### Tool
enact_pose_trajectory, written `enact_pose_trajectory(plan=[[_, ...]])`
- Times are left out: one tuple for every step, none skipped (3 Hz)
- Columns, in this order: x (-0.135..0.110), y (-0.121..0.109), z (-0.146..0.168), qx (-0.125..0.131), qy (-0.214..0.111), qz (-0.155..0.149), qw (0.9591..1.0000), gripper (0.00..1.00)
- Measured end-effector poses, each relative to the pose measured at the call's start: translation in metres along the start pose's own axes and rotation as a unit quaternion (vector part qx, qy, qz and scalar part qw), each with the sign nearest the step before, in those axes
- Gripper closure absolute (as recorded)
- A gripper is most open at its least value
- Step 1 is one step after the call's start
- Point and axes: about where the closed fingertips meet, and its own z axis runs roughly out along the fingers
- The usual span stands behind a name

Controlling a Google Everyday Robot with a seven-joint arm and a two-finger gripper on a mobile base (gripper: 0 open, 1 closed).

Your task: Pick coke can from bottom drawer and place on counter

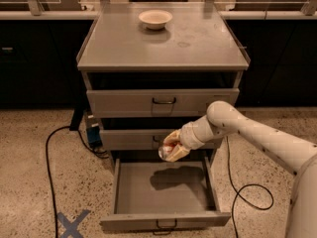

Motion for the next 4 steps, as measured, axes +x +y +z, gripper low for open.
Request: enact_pose_trajectory(plan=[[-0.056,-0.022,-0.05,-0.022,-0.048,-0.02,0.9984,1.0],[-0.057,-0.02,-0.049,-0.024,-0.05,-0.023,0.9982,1.0],[-0.097,-0.018,-0.069,-0.017,-0.05,-0.067,0.9963,1.0],[-0.158,-0.026,-0.105,-0.01,-0.067,-0.128,0.9895,1.0]])
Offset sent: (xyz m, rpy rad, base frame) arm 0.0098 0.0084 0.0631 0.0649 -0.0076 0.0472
